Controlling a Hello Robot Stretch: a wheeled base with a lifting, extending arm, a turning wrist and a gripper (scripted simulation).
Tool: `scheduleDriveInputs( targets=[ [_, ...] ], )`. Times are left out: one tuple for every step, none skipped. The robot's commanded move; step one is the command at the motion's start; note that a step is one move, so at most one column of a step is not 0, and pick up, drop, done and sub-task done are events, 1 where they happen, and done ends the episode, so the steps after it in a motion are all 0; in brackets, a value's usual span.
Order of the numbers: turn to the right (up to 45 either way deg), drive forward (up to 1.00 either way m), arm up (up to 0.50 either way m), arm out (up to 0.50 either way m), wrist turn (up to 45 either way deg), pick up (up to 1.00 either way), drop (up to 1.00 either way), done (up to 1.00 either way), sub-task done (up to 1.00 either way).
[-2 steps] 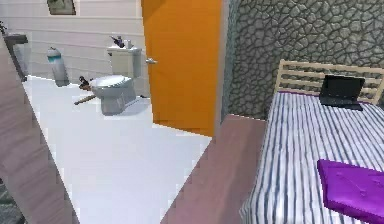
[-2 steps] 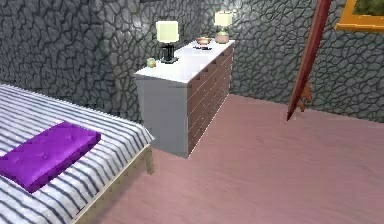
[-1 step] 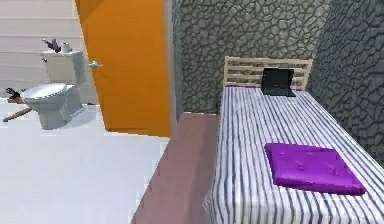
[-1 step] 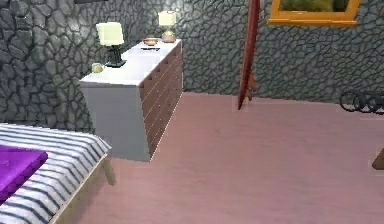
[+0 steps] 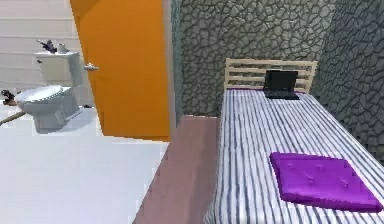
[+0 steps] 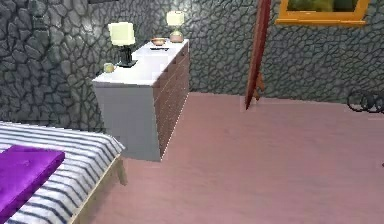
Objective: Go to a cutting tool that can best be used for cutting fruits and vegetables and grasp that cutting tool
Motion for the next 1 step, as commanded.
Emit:
scheduleDriveInputs(
  targets=[
    [-39.0,0.00,0.00,0.00,0.0,0.00,0.00,0.00,0.00]
  ],
)
